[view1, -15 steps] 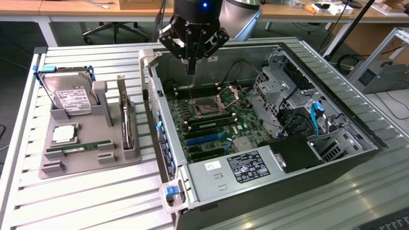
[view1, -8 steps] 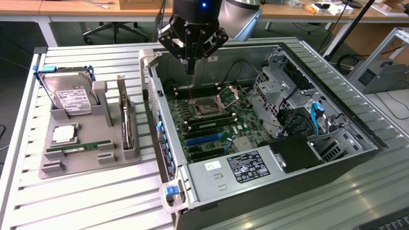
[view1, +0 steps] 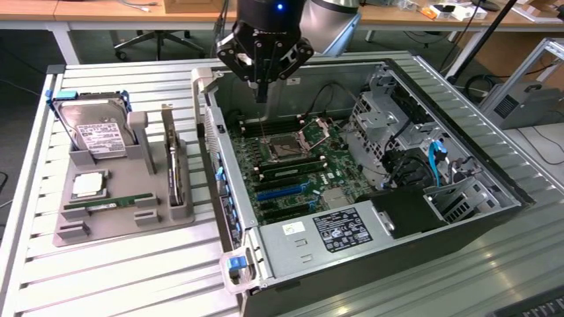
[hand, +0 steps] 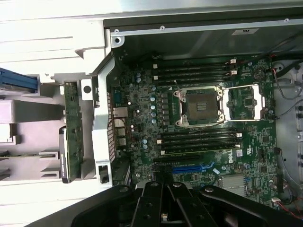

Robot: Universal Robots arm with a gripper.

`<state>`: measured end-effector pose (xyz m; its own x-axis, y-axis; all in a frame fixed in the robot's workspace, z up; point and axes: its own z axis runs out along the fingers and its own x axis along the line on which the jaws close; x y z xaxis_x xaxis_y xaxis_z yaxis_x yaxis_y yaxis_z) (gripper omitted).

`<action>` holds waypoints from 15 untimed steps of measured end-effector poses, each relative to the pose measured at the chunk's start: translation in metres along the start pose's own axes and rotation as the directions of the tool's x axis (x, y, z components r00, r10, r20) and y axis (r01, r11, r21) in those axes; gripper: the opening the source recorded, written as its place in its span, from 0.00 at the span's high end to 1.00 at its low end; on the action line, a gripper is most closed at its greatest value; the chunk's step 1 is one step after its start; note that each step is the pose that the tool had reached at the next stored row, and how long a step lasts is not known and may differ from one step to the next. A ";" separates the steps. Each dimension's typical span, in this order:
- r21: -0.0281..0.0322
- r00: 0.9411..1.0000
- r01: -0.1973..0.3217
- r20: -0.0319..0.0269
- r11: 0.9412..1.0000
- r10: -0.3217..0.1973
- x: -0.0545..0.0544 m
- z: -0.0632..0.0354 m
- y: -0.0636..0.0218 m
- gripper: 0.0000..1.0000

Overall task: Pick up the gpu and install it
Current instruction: 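Reach for the gpu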

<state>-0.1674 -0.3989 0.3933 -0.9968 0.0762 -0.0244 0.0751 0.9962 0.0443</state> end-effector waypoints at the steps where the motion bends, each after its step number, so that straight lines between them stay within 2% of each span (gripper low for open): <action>1: 0.000 1.000 0.000 0.000 1.000 0.000 0.000 0.0000 0.0000 0.89; 15: 0.000 1.000 0.000 0.000 1.000 0.000 0.003 -0.0001 -0.0002 0.89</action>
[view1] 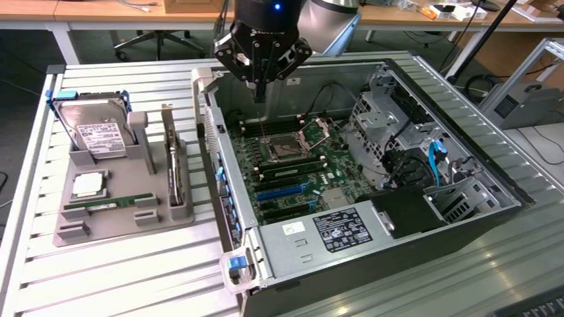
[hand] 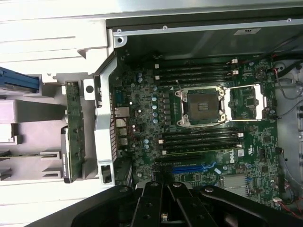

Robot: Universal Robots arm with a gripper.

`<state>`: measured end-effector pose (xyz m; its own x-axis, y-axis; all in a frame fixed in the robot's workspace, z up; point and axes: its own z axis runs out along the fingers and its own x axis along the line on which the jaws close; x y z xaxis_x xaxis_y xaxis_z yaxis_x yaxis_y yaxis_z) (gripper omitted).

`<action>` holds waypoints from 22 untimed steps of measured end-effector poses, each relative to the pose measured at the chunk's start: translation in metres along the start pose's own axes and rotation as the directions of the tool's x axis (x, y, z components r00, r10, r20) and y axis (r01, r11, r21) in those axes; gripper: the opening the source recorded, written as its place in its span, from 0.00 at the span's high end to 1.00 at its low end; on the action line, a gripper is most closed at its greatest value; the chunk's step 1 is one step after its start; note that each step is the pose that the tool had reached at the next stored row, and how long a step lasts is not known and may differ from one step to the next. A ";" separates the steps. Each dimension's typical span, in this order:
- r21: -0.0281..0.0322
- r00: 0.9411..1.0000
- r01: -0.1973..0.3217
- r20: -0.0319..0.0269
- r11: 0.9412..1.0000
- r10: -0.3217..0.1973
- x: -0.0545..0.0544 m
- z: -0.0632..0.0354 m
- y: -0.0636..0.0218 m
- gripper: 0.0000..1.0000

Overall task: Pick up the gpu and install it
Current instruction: 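Reach for the gpu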

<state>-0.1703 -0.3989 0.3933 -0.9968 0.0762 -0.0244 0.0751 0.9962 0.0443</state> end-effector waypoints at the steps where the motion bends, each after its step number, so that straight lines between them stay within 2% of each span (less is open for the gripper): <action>1: 0.000 1.000 0.000 0.000 1.000 0.000 0.000 0.0000 0.0000 0.89; 22: 0.000 1.000 0.000 0.000 1.000 0.000 0.007 -0.0002 -0.0005 0.89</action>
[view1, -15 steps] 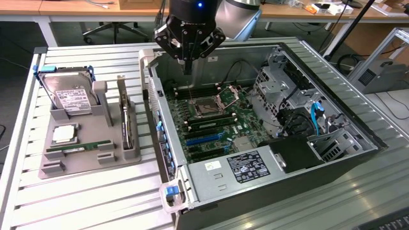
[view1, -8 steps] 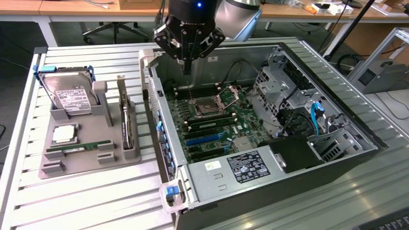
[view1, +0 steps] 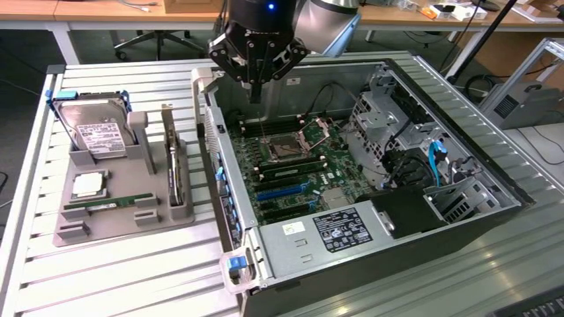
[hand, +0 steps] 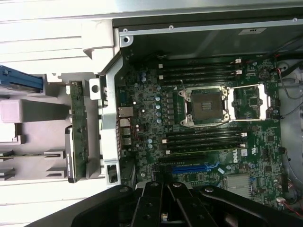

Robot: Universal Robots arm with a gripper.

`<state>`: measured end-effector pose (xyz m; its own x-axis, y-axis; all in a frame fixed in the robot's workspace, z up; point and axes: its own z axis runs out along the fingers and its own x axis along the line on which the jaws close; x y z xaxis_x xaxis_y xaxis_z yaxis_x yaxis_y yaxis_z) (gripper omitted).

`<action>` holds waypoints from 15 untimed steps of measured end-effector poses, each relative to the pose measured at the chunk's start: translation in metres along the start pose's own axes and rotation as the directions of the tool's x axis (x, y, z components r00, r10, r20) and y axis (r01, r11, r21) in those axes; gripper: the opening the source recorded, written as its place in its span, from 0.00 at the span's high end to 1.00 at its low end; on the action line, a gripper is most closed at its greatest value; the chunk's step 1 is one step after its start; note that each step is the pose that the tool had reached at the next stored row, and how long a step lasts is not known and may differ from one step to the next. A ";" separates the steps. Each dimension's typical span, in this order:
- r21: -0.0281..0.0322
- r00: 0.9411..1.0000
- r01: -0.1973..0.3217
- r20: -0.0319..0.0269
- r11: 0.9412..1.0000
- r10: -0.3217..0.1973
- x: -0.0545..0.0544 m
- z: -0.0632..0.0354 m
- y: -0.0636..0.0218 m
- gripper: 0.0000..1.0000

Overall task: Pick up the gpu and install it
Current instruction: 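Reach for the gpu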

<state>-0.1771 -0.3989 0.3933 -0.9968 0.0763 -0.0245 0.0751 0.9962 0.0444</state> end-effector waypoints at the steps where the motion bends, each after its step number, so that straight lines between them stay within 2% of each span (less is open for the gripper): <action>1: 0.000 1.000 0.000 0.000 1.000 0.000 0.000 0.0000 0.0000 0.89; 15: 0.000 1.000 0.000 0.000 1.000 0.000 0.004 -0.0001 -0.0003 0.89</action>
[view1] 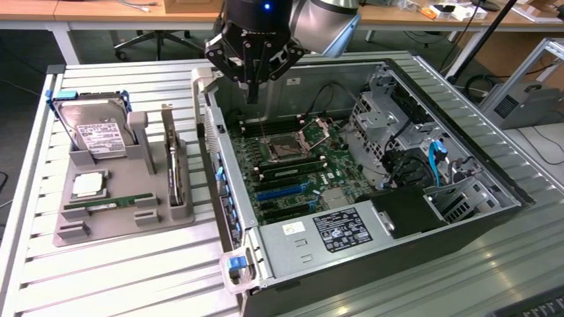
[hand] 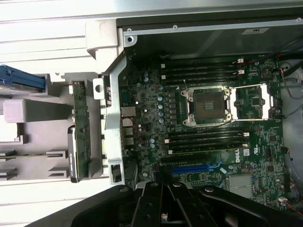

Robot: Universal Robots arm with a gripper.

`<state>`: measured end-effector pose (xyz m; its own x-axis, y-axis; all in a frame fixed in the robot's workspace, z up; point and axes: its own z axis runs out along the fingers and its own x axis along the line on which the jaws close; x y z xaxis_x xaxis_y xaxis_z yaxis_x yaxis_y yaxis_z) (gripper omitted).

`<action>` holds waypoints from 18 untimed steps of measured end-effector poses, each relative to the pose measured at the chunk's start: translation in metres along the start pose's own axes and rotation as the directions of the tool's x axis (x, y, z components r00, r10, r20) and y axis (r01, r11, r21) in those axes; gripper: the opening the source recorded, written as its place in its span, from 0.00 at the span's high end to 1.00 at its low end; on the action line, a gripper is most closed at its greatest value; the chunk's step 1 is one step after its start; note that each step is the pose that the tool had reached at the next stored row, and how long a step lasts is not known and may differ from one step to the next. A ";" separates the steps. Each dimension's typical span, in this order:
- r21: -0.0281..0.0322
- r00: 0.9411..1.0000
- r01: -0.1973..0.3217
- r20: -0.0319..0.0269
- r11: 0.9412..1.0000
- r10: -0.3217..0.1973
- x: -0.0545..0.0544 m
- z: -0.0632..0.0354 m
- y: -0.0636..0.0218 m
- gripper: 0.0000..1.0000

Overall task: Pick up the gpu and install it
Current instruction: 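Reach for the gpu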

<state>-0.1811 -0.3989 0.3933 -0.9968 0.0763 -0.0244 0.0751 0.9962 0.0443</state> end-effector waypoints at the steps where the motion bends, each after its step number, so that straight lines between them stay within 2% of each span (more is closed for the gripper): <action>1: 0.000 1.000 0.000 0.000 1.000 0.000 0.000 0.0000 0.0000 0.89; 18: 0.000 1.000 0.000 0.000 1.000 0.000 0.005 -0.0001 -0.0004 0.89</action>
<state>-0.1857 -0.3990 0.3933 -0.9968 0.0763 -0.0244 0.0752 0.9962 0.0443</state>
